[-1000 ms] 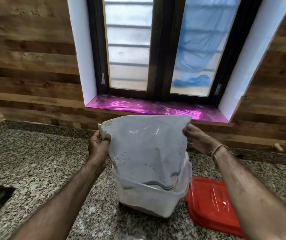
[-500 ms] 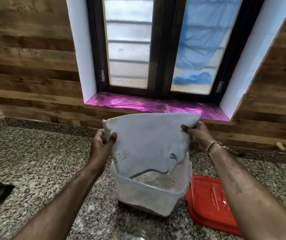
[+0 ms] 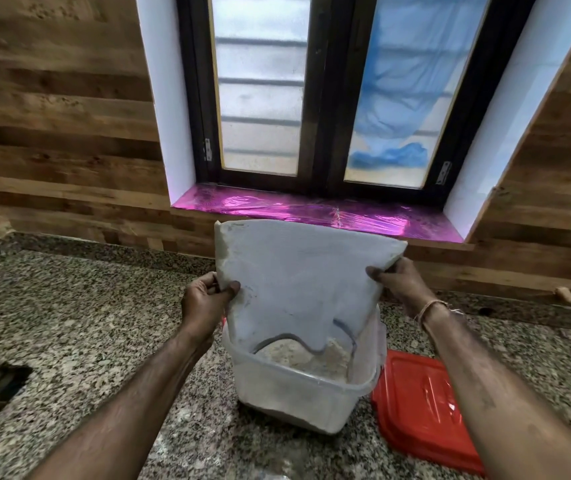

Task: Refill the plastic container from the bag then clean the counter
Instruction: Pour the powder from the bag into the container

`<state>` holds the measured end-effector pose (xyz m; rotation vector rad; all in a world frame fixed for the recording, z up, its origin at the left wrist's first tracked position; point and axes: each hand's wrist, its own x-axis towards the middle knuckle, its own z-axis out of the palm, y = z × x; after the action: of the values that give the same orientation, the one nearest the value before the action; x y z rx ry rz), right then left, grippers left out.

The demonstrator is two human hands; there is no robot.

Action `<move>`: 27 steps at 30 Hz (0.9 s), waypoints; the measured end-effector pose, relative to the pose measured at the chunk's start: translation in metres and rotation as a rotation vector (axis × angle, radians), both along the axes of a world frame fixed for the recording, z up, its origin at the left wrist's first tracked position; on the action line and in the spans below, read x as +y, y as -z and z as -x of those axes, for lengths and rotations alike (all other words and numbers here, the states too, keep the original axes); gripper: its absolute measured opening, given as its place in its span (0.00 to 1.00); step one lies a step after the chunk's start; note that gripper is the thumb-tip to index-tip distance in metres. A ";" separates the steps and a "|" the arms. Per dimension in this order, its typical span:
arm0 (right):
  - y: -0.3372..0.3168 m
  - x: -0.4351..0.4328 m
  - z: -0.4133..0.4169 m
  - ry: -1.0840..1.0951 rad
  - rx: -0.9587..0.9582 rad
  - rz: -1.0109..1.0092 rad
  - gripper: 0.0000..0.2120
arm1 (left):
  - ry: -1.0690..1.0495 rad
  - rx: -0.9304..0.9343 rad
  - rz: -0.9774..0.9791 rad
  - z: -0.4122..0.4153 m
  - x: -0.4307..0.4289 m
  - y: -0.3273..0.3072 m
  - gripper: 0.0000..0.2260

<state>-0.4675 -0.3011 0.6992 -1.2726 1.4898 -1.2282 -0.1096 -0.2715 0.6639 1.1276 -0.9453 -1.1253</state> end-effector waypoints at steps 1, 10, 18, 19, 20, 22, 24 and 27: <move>-0.004 -0.007 0.002 0.057 0.011 0.031 0.12 | -0.003 0.005 0.001 -0.001 -0.003 -0.002 0.06; -0.052 -0.042 -0.016 0.149 0.071 0.069 0.13 | -0.004 0.063 0.007 -0.012 -0.039 -0.024 0.09; -0.102 -0.095 -0.114 0.117 0.033 -0.004 0.03 | -0.084 0.106 -0.077 -0.107 -0.074 -0.047 0.10; -0.101 -0.100 -0.132 0.102 0.054 -0.039 0.07 | -0.099 0.123 -0.099 -0.125 -0.073 -0.042 0.10; -0.096 -0.108 -0.157 0.085 0.097 -0.068 0.10 | -0.123 0.129 -0.125 -0.148 -0.071 -0.033 0.10; -0.079 -0.121 -0.205 0.055 0.155 -0.130 0.17 | -0.169 0.142 -0.195 -0.191 -0.063 -0.008 0.10; -0.053 -0.134 -0.256 -0.010 0.157 -0.164 0.19 | -0.219 0.170 -0.285 -0.235 -0.050 0.022 0.08; -0.019 -0.143 -0.316 -0.148 0.163 -0.214 0.13 | -0.269 0.200 -0.376 -0.286 -0.028 0.059 0.06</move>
<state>-0.1518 -0.4445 0.7181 -1.3352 1.5656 -0.8620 0.1762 -0.2998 0.6045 1.3678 -0.4194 -1.1938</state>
